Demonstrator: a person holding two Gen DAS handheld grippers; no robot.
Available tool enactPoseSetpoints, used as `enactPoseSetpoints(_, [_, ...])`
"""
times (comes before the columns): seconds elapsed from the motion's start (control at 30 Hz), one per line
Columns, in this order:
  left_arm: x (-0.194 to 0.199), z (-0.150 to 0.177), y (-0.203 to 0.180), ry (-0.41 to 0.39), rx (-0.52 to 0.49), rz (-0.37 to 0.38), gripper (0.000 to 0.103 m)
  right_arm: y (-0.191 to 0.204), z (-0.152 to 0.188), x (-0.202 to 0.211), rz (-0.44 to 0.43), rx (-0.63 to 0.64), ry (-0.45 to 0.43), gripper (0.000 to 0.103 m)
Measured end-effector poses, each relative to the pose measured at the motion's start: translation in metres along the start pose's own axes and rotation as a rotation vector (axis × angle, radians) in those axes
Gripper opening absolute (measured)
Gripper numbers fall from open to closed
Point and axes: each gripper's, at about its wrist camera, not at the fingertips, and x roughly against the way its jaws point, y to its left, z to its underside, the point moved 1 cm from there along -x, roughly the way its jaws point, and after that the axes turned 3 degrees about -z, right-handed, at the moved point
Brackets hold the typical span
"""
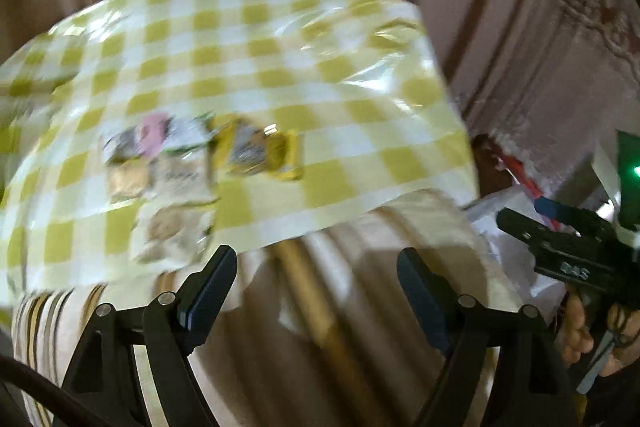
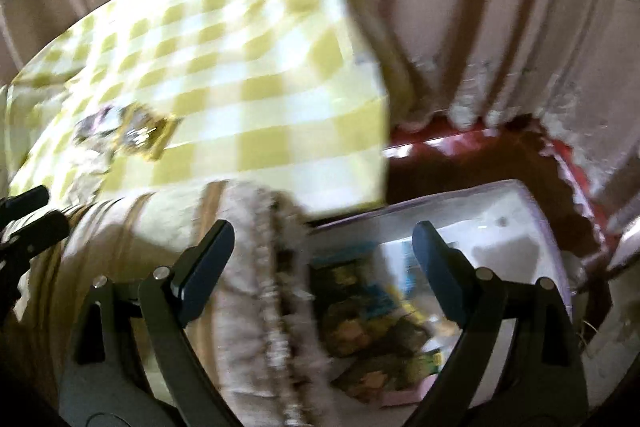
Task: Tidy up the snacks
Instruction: 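Move both tools back over the snack pile, then grasp the white-wrapped round cookie with the left tool while the right tool grasps the yellow snack bag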
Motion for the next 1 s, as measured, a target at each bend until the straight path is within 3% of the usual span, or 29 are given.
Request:
enactPoseSetpoints(0.1, [0.002,0.005,0.035,0.005,0.118,0.026,0.083,0.019,0.001,-0.004,-0.084,0.041,0.003,0.092])
enactPoseSetpoints(0.3, [0.003,0.011,0.082,0.025,0.283,0.036,0.083,0.058,0.000,-0.016,-0.110,0.146,0.008,0.092])
enactPoseSetpoints(0.53, [-0.016,0.006,0.105,0.087,0.332,0.059,0.083,0.083,-0.007,-0.026,-0.132,0.213,0.010,0.092])
enactPoseSetpoints(0.7, [-0.045,-0.004,0.116,0.202,0.335,0.083,0.083,0.093,-0.011,-0.035,-0.140,0.242,0.015,0.092])
enactPoseSetpoints(0.8, [-0.064,-0.010,0.119,0.260,0.336,0.065,0.083,0.097,-0.011,-0.037,-0.139,0.251,0.018,0.092])
enactPoseSetpoints(1.0, [-0.088,-0.019,0.126,0.294,0.370,0.023,0.083,0.100,-0.017,-0.046,-0.146,0.242,0.027,0.092])
